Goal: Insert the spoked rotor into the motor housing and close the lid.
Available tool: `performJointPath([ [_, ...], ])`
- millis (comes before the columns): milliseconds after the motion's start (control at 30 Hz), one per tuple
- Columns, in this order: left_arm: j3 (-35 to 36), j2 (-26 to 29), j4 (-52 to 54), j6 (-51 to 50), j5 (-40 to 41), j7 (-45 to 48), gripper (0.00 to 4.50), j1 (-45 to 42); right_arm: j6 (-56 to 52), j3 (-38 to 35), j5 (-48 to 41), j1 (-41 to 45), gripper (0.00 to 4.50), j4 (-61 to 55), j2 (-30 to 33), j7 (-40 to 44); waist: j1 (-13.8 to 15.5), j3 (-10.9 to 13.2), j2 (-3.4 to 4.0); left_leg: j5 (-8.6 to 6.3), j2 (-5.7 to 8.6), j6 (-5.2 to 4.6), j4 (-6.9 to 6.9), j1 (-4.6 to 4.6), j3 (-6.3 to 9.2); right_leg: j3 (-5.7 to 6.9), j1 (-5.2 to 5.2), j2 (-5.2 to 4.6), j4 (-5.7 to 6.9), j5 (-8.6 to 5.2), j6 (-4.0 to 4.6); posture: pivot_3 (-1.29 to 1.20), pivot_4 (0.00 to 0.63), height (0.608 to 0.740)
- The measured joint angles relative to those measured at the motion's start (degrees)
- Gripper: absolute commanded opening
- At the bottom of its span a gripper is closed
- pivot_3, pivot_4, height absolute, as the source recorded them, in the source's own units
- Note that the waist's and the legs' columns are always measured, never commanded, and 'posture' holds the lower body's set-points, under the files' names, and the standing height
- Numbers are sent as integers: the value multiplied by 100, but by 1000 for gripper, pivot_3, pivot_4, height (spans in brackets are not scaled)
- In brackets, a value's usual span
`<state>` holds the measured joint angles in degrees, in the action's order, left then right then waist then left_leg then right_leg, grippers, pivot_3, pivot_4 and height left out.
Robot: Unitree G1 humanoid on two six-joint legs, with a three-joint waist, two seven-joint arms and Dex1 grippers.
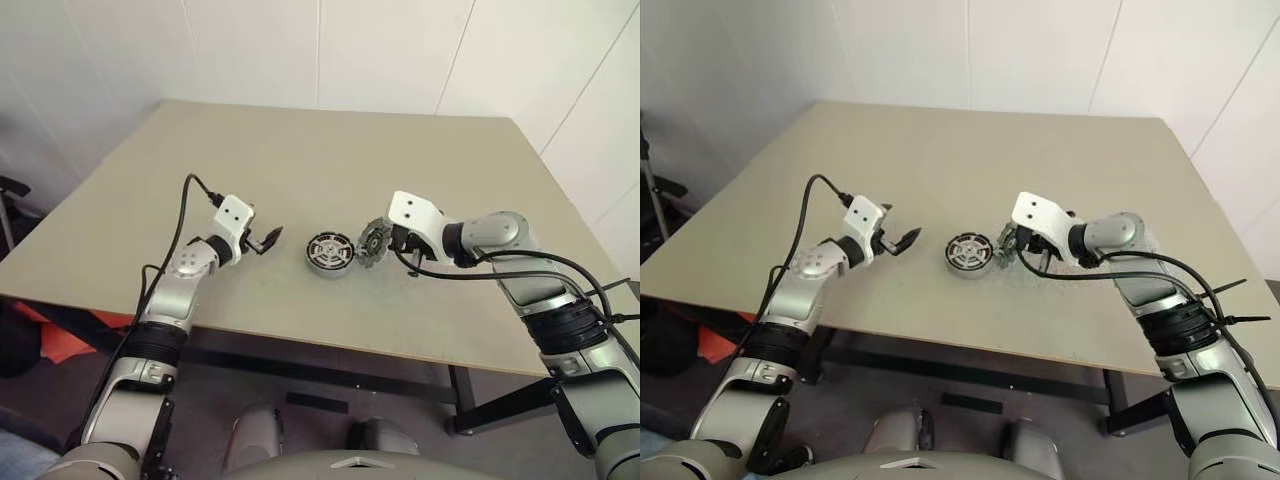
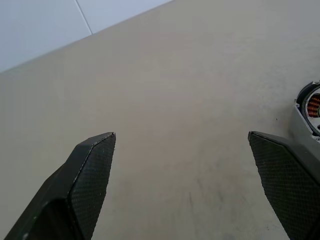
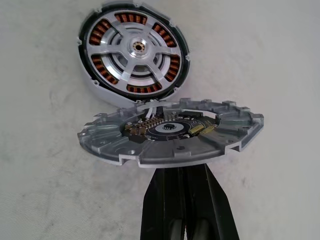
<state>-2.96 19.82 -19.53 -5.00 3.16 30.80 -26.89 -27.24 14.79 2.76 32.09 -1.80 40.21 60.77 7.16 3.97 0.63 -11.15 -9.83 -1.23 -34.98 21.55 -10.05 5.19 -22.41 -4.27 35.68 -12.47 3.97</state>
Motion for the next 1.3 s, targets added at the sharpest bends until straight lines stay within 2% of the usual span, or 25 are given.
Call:
performJointPath([
  [167, 9, 8, 0, 1, -1, -9, 4500, 0, 29, 59, -102, 89, 10, -147, -13, 227, -5, 0, 0, 1, -1, 2, 0, -4, 0, 0, 2, 0, 1, -13, -23, 0, 0, 740],
  [300, 9, 5, 0, 4, -9, -12, 4500, -3, -86, 149, -196, 282, 10, -150, -321, 253, -23, 0, 0, 3, -2, 5, 0, -8, 0, 0, 2, 1, 4, -12, -21, 0, 0, 740],
  [567, 14, 8, -10, 20, -27, -60, 4500, -20, -10, 465, 5, 658, 10, 762, -1172, -374, -9, 0, 0, 2, 0, 5, 2, -9, 0, 0, 6, 0, 1, 1, 2, 0, 0, 740],
  [1300, 56, 103, -77, 39, -31, -123, 4500, -180, 102, 382, -101, 544, 10, 1524, -1937, -1077, -12, 0, -1, 3, 1, 7, 8, -9, 0, -1, 5, 0, 0, 1, 2, 0, 0, 740],
])
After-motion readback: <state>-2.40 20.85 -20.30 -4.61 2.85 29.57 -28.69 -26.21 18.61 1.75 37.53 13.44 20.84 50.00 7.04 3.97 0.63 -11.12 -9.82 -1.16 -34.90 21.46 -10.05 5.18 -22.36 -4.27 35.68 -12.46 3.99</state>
